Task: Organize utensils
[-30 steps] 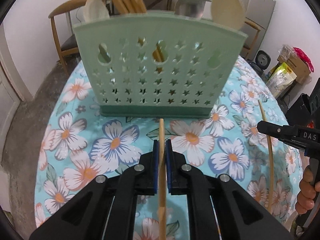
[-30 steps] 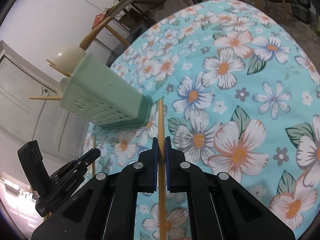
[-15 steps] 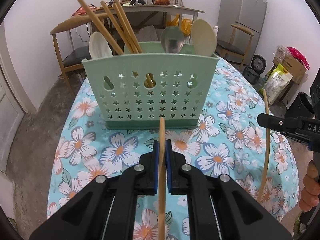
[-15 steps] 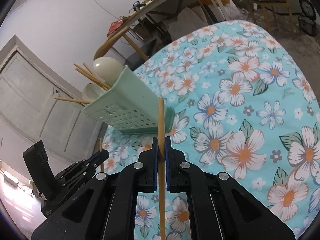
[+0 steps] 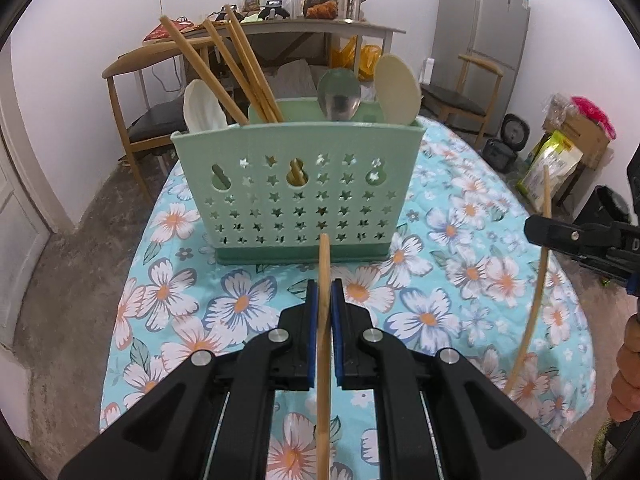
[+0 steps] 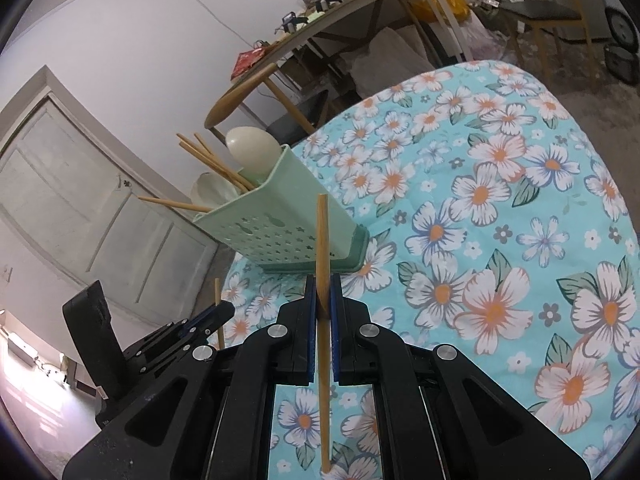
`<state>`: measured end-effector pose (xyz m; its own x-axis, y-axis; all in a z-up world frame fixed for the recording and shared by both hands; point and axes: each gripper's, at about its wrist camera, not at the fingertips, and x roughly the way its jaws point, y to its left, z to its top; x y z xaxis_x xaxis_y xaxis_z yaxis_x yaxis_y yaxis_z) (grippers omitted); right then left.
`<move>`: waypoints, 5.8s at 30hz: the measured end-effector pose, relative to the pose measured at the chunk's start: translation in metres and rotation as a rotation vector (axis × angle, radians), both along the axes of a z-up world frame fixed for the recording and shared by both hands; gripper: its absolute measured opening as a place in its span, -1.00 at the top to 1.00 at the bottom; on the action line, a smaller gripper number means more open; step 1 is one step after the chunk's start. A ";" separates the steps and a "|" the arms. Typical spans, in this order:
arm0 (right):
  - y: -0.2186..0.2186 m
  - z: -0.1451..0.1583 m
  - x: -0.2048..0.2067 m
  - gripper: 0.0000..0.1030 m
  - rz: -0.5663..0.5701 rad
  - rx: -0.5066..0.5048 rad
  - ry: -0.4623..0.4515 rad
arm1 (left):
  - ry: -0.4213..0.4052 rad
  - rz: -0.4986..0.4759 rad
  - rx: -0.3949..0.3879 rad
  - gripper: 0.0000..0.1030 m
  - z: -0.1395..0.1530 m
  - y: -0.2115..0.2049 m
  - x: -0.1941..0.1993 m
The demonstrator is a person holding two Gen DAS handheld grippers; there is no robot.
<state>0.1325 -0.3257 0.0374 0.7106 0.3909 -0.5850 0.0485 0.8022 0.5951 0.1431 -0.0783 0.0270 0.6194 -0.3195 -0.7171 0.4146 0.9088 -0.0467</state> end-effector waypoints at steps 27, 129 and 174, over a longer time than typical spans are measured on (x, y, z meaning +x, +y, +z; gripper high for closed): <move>-0.019 0.004 -0.010 0.92 -0.043 0.034 -0.010 | -0.322 0.016 -0.438 0.89 0.202 0.070 0.053; 0.079 0.055 -0.029 -0.70 0.006 -0.493 -0.187 | -0.057 0.189 -0.039 -0.89 0.032 0.050 -0.009; 0.036 0.052 -0.034 -0.76 -0.167 -0.499 -0.079 | -0.110 0.348 0.065 -0.89 0.051 0.060 0.003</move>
<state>0.0989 -0.2899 0.0893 0.7888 -0.0435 -0.6132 0.1700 0.9740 0.1495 0.1464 -0.0182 0.0780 0.7575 -0.0320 -0.6521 0.0798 0.9958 0.0438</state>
